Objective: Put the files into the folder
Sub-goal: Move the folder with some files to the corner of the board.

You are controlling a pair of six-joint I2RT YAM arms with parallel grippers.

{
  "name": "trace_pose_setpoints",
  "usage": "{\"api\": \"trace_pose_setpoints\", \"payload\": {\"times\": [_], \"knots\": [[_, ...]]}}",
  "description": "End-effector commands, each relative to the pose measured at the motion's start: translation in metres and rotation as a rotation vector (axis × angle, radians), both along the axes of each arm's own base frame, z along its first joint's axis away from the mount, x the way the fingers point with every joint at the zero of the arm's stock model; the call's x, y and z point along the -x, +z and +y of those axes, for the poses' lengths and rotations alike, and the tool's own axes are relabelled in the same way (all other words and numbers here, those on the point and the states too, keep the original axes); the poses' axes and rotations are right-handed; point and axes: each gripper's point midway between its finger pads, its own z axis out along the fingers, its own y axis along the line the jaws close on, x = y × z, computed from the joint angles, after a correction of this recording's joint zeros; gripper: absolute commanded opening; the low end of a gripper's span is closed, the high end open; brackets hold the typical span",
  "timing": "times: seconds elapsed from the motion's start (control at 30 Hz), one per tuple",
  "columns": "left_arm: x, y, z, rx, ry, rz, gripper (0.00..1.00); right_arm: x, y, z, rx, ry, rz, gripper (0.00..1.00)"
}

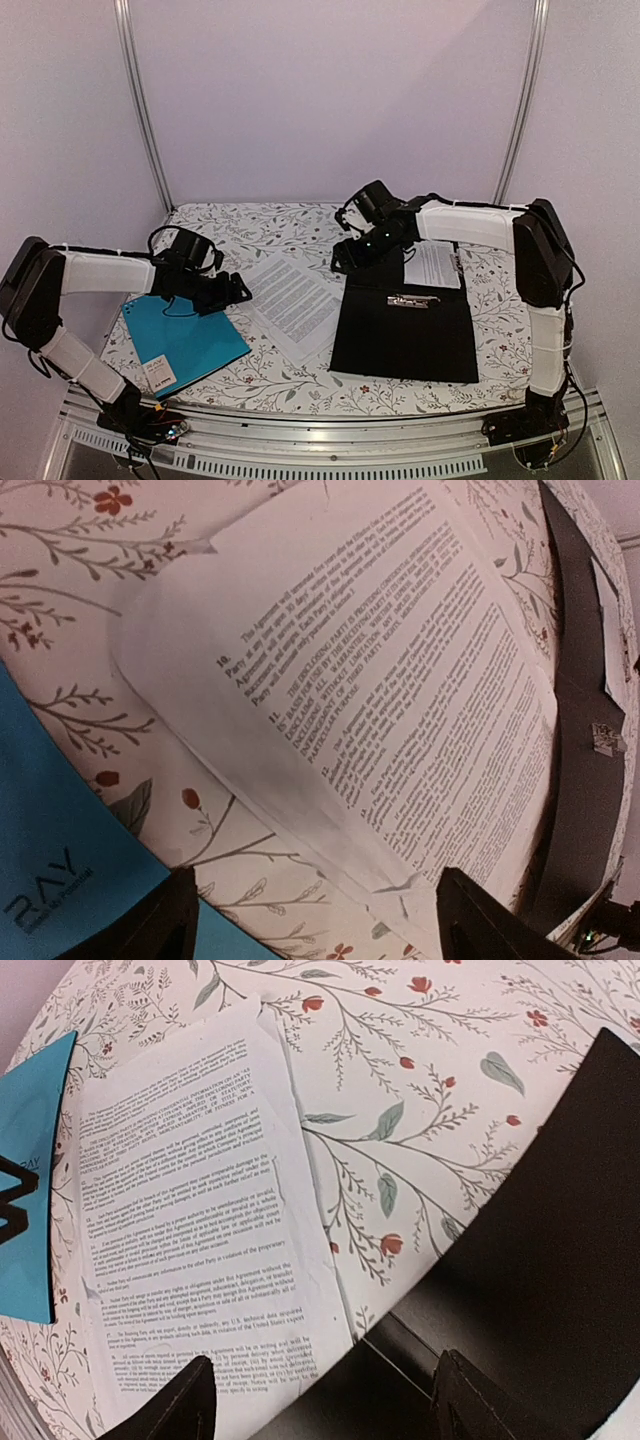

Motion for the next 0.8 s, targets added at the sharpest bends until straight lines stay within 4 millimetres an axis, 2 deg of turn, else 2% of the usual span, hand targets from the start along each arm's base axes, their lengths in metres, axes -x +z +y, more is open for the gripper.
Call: {"api": "trace_pose_setpoints", "payload": {"times": [0.0,0.03,0.13,0.17,0.33,0.43,0.57,0.77], "knots": [[0.015,-0.005,-0.011,0.056,0.058,0.019,0.82,-0.016,-0.014,0.043,-0.033,0.076,0.008,0.76],[0.017,-0.008,-0.012,0.058,0.062,0.026,0.82,-0.019,-0.015,0.050,-0.043,0.082,0.012,0.78],[0.022,-0.019,-0.013,0.063,0.092,0.056,0.82,-0.023,-0.037,0.063,-0.048,0.096,0.061,0.79],[0.023,-0.021,-0.013,0.065,0.102,0.062,0.82,-0.024,-0.049,0.066,-0.045,0.098,0.082,0.79],[0.026,-0.031,-0.011,0.069,0.138,0.080,0.82,-0.023,-0.074,0.070,-0.035,0.089,0.136,0.80],[0.022,-0.036,-0.016,0.096,0.150,0.082,0.82,-0.021,-0.082,0.068,-0.025,0.077,0.164,0.80],[0.025,-0.053,-0.020,0.127,0.176,0.121,0.82,-0.016,-0.090,0.063,-0.008,0.065,0.194,0.79],[0.030,-0.068,-0.024,0.166,0.221,0.136,0.79,-0.002,-0.099,0.061,-0.026,0.048,0.264,0.77]]}}
